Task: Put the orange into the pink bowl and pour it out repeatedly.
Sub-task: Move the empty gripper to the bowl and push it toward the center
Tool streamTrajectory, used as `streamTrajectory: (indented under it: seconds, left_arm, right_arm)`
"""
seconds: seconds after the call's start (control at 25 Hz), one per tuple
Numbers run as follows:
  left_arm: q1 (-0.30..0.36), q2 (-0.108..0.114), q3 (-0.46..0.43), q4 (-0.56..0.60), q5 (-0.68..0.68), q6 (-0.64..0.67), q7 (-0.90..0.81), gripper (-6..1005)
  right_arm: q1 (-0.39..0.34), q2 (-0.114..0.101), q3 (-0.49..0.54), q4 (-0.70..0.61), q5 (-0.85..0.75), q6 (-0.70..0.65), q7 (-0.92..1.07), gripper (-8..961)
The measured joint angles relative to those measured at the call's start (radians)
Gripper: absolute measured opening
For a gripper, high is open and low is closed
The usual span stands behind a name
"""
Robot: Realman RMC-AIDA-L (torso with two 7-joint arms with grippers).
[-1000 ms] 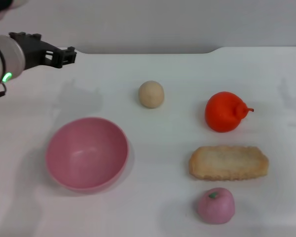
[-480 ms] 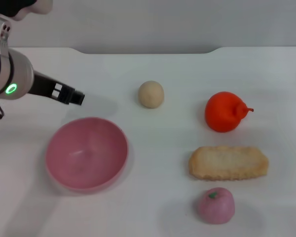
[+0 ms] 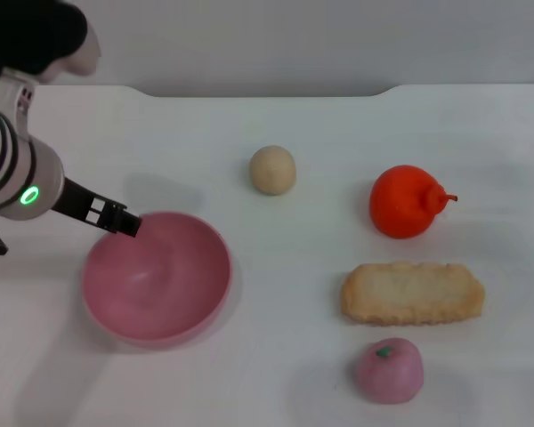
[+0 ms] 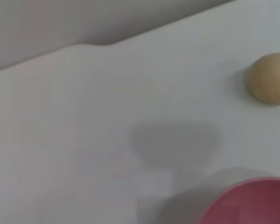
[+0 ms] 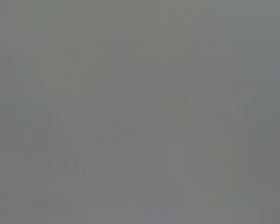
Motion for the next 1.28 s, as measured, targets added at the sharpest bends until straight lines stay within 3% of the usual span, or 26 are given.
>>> streamTrajectory:
  seconds: [0.2,0.68,1.28]
  left_arm:
    - [-0.01,0.0,0.026,-0.068,0.004,0.042,0.026,723]
    - [0.025,-0.004,0.063,-0.092,-0.006,0.063,0.021,713]
    - [0.017,-0.006,0.092,-0.227,-0.006,0.179,0.005,701]
  right_arm:
    - [0.002,0.018,-0.009,-0.005,0.0,-0.008,-0.008,779]
    - [-0.01,0.018,-0.029,-0.051,-0.001,-0.004,-0.008,777]
    - [-0.029,0.019,-0.055,-0.07,-0.022,-0.003,-0.009,775]
